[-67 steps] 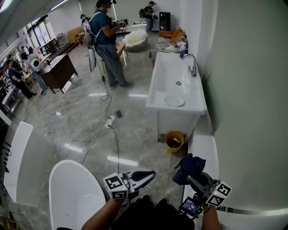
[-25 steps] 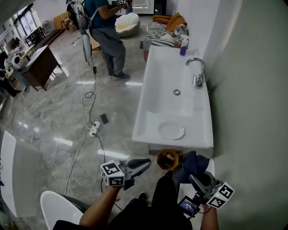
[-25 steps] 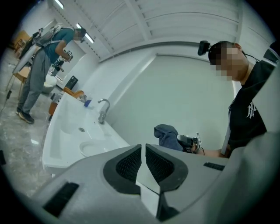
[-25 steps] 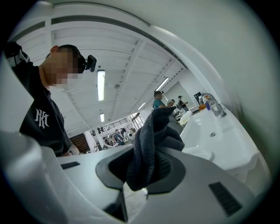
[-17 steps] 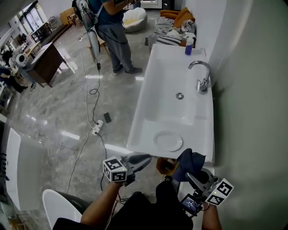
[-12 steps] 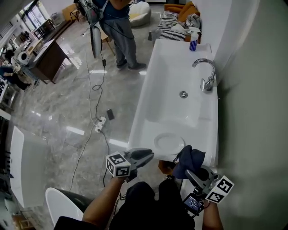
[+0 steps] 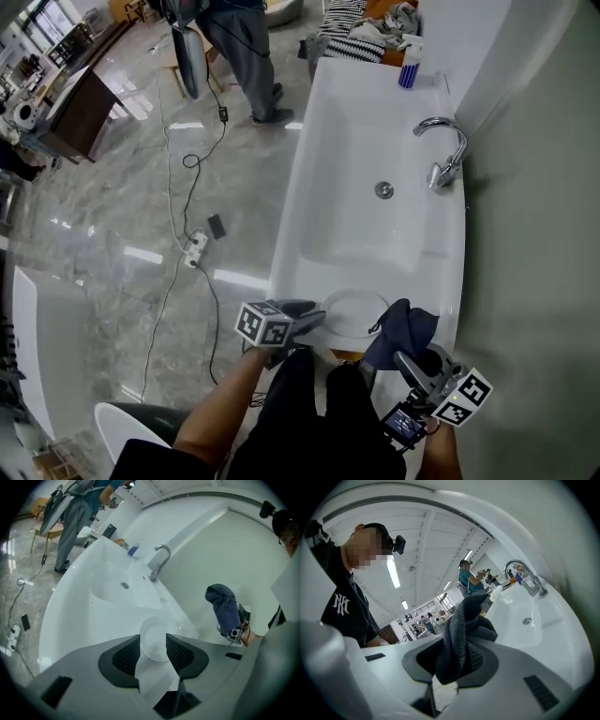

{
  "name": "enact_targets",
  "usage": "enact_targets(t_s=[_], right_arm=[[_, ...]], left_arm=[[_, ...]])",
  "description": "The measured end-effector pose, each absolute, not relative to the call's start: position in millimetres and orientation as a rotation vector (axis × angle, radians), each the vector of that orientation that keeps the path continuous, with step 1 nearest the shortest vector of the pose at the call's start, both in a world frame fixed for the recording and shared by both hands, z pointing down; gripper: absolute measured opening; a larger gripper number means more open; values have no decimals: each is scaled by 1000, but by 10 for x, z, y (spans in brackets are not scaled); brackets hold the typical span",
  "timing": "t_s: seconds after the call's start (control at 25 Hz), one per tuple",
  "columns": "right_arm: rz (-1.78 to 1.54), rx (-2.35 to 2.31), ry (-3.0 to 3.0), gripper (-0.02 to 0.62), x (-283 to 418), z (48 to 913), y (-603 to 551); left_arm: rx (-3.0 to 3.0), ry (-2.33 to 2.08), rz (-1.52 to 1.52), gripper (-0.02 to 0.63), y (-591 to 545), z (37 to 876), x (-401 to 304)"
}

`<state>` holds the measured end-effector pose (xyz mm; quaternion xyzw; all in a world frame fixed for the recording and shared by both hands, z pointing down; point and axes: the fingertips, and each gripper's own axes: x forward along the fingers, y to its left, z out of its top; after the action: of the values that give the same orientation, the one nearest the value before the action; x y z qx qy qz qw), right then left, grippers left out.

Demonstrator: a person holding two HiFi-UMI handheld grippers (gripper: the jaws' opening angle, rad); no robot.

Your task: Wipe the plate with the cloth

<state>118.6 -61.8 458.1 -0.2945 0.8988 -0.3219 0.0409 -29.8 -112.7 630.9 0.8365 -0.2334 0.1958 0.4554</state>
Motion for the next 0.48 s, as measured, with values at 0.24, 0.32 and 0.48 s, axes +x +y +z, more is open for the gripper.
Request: enact_targets(t_s=[0.24,0.32,0.48], right_arm=[[-997,-968,2727,64,1200,4626,-860],[-1007,-980,2718,64,1209,4668,-915],[-1024,-995,2701,64,1229,4721,-985]], left_arm=[[1961,-490,627,149,-1205,6579,-203],[1941,-457,646,149,-1217,6635,-150],[1899,-401,653,143,-1218,6691,-81]])
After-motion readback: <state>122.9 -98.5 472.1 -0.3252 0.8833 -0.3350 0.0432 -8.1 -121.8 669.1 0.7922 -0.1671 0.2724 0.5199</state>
